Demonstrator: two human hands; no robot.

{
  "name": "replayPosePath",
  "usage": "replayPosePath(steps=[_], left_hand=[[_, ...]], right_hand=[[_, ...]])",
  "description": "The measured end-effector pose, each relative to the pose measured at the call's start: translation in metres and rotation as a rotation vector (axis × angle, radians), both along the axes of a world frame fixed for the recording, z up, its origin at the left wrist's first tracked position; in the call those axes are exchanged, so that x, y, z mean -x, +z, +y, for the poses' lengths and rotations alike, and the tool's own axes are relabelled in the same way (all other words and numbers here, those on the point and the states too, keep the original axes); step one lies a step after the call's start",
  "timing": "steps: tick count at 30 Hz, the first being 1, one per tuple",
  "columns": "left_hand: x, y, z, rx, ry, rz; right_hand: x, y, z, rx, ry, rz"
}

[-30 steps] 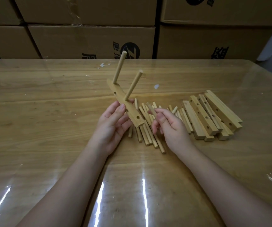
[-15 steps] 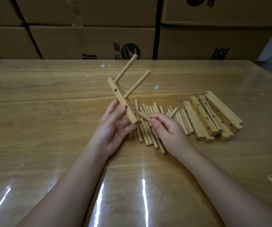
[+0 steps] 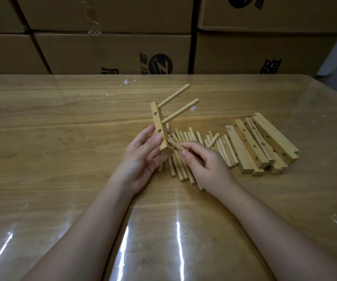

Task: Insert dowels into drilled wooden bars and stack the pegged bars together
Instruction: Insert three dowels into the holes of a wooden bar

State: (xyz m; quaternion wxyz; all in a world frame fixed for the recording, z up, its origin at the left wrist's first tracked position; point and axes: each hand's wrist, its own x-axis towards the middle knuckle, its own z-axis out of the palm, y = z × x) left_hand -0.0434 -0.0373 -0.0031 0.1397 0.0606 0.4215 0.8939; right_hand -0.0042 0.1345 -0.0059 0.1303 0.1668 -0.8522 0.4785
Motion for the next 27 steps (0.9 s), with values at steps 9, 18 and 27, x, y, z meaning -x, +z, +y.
replayPosePath(steps=[9,18,27], left_hand=[[0.0029,-0.0038,-0.0049,0.064,-0.066,0.017],[0.0043,-0.0054,-0.0073,-0.045,-0.122,-0.005],[0.0022,-0.0026,-0.0031,0.082,-0.036,-0.010]], right_hand=[[0.0033,0.0023,-0.0005,-0.185,-0.232,0.224],[0.0017,0.0073,0.0002,-0.307,-0.295,0.338],[-0.0001,0.0093,0.0011,-0.377,-0.326,0.311]])
